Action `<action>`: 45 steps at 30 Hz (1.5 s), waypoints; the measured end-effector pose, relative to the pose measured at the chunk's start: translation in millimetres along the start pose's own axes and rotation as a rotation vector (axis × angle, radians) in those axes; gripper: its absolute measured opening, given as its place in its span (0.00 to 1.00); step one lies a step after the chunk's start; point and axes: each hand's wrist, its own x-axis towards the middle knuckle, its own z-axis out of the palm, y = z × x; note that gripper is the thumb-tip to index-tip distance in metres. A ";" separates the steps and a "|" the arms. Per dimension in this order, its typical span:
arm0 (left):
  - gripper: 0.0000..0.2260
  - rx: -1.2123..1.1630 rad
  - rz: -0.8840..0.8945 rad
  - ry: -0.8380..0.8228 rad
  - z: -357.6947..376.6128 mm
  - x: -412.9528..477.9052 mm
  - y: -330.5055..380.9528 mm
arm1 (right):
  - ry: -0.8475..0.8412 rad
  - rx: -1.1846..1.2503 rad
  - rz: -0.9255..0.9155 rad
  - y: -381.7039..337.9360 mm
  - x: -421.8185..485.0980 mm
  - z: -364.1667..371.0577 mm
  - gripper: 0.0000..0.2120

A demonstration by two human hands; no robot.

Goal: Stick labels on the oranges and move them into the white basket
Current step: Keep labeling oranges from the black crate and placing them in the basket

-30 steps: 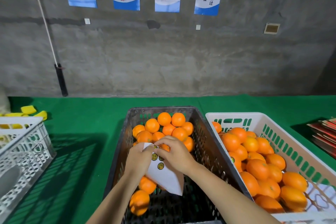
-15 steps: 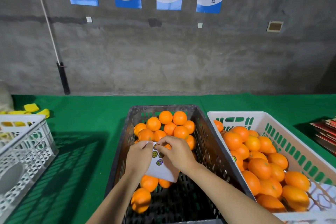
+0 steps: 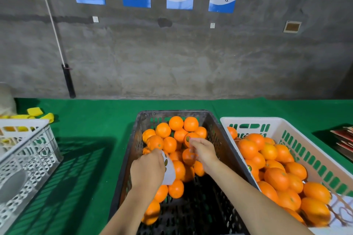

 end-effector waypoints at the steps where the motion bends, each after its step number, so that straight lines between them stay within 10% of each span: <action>1: 0.11 0.030 0.005 0.001 0.0 0.0 0.4 | -0.010 0.070 0.101 3.6 6.8 -5.2 0.06; 14: 0.07 0.141 0.027 -0.048 2.0 5.9 -0.4 | -0.054 0.265 0.354 14.2 60.0 -5.2 0.08; 25: 0.11 0.228 0.048 -0.072 -0.3 2.3 6.0 | 0.235 -0.321 -0.018 31.8 77.7 -0.3 0.02; 35: 0.11 0.208 0.021 -0.074 -2.9 3.0 7.9 | 0.135 -0.401 0.043 42.8 80.5 -1.4 0.34; 45: 0.10 0.105 0.070 0.019 -6.9 -1.0 8.2 | 0.125 -0.485 0.103 42.6 83.6 1.4 0.34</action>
